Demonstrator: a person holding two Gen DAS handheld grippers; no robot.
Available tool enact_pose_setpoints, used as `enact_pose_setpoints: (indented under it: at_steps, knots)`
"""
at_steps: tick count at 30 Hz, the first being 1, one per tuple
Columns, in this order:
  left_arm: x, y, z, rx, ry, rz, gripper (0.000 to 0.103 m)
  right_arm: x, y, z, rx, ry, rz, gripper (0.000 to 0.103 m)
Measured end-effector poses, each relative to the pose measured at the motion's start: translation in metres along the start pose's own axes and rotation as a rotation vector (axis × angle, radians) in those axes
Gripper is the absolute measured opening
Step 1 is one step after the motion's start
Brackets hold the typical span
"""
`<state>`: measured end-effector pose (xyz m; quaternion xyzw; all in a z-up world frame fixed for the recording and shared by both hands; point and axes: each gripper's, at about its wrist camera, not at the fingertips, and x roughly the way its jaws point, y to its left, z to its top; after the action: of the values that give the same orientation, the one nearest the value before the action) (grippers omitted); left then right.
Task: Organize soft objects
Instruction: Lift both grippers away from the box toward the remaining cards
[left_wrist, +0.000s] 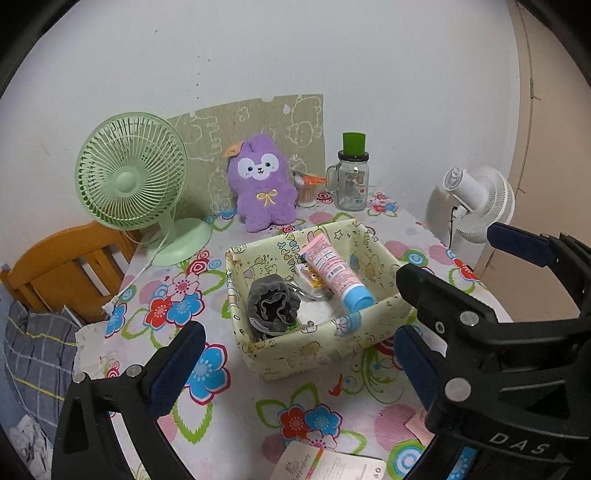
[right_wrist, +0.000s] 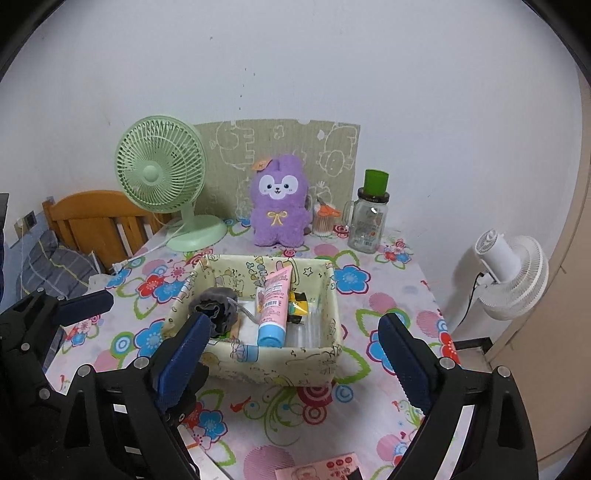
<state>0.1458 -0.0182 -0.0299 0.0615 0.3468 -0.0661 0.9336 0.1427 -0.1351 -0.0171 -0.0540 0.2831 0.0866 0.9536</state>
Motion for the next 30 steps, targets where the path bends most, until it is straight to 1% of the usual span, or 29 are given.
enact_pose_setpoints:
  at_steps: [11,20,30]
  knots:
    - [-0.037,-0.013,-0.013,0.012,-0.037,0.007,0.103,-0.040,0.000,-0.010,-0.004,-0.034,-0.015,0.094]
    - [-0.057,-0.021,-0.027,0.020,-0.053,0.015,0.103,-0.058,-0.003,-0.024,0.012,-0.041,-0.005,0.094]
    - [-0.069,-0.030,-0.042,0.013,-0.070,-0.023,0.103,-0.073,-0.005,-0.041,-0.003,-0.040,-0.025,0.094]
